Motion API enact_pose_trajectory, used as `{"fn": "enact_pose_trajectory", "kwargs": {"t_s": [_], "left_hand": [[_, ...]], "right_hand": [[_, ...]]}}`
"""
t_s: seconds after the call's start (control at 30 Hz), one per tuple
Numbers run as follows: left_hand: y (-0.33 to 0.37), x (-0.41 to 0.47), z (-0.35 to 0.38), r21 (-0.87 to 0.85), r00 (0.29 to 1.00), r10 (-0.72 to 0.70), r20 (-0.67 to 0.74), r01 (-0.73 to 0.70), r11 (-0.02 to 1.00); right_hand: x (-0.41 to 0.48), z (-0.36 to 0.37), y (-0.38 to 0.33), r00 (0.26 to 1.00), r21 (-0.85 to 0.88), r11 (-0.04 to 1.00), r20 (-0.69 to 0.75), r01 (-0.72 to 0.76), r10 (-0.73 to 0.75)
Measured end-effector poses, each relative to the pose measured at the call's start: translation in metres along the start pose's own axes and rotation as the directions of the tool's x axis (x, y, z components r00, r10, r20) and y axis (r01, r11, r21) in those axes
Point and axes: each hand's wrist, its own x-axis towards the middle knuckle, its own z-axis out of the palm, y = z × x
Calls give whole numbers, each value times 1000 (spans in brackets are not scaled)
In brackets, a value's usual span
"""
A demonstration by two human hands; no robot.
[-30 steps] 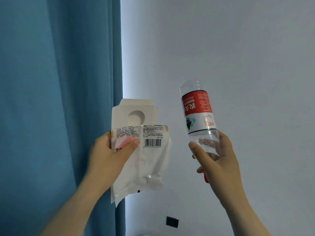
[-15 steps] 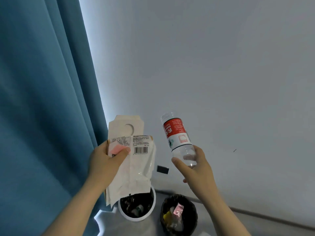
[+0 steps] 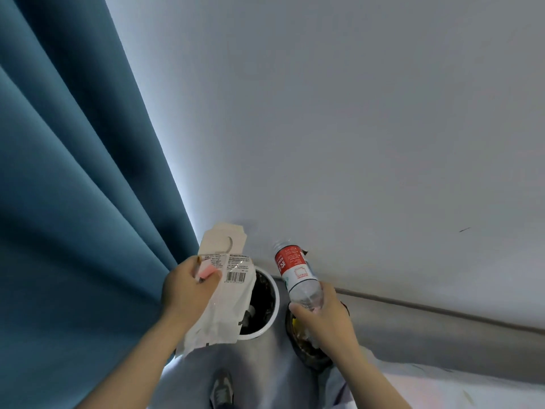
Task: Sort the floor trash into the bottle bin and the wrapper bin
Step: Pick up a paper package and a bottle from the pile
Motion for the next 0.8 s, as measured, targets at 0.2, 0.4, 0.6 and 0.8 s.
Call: {"fn": "enact_pose_trajectory", "kwargs": {"t_s": [0.2, 0.4, 0.6, 0.8], "left_hand": [[-68, 40, 41, 151, 990, -126, 64, 115, 982], [-128, 67, 81, 215, 971, -225, 85, 203, 955], [-187, 80, 118, 256, 950, -297, 91, 266, 929], [-228, 92, 151, 318, 939, -328, 105, 281, 906]], "right_hand": [[64, 55, 25, 990, -132, 989, 111, -73, 88], [126, 105, 61, 961, -291, 948, 198, -131, 194], [175, 153, 105, 935, -377, 912, 237, -159, 262], [211, 192, 139, 929, -324, 938, 293, -126, 226]]}}
